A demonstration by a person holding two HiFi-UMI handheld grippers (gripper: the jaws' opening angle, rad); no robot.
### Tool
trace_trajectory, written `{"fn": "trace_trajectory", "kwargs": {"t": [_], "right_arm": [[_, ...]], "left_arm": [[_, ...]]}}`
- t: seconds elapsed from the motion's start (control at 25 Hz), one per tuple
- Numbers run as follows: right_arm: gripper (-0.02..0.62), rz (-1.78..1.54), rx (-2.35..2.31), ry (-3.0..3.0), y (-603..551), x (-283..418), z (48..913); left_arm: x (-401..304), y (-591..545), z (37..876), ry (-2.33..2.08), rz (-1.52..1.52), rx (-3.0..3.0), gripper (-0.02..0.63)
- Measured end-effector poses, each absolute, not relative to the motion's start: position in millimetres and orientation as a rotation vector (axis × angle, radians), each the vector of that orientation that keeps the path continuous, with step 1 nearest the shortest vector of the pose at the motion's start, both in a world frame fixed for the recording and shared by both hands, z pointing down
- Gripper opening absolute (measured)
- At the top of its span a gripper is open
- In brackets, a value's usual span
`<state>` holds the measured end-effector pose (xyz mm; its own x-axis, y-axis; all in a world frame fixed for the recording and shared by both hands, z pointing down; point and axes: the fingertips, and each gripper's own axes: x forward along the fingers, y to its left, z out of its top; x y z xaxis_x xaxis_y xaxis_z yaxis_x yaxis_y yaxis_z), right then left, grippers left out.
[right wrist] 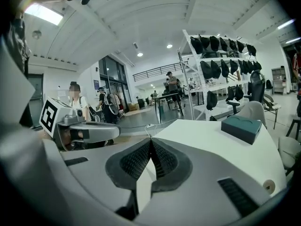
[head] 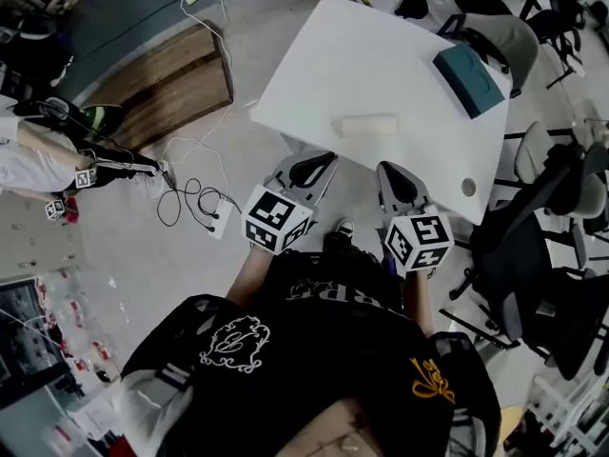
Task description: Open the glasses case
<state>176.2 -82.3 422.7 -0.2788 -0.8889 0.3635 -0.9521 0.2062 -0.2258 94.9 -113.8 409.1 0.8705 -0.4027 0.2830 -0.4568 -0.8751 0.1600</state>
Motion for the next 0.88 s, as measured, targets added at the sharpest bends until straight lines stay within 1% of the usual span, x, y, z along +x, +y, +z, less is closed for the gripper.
{"fn": "trace_trajectory", "kwargs": {"t": [0.2, 0.32, 0.88], "right_arm": [[0.012, 0.665, 1.726, -2.345, -91.7, 217.7, 443.7], [0.012, 0.685, 1.694, -2.360, -95.8, 231.4, 455.8], [0.012, 0.731, 1.619, -2.379, -104.9, 243.1, 488.7]], "left_arm": [[122.7, -125.8, 420.5, -0.768, 0.398, 2.794, 0.031], [129.3, -127.2, 427.9, -0.821, 0.426, 2.776, 0.031], [124.9, -114.7, 441.9, -0.888, 0.471, 2.742, 0.031]]}}
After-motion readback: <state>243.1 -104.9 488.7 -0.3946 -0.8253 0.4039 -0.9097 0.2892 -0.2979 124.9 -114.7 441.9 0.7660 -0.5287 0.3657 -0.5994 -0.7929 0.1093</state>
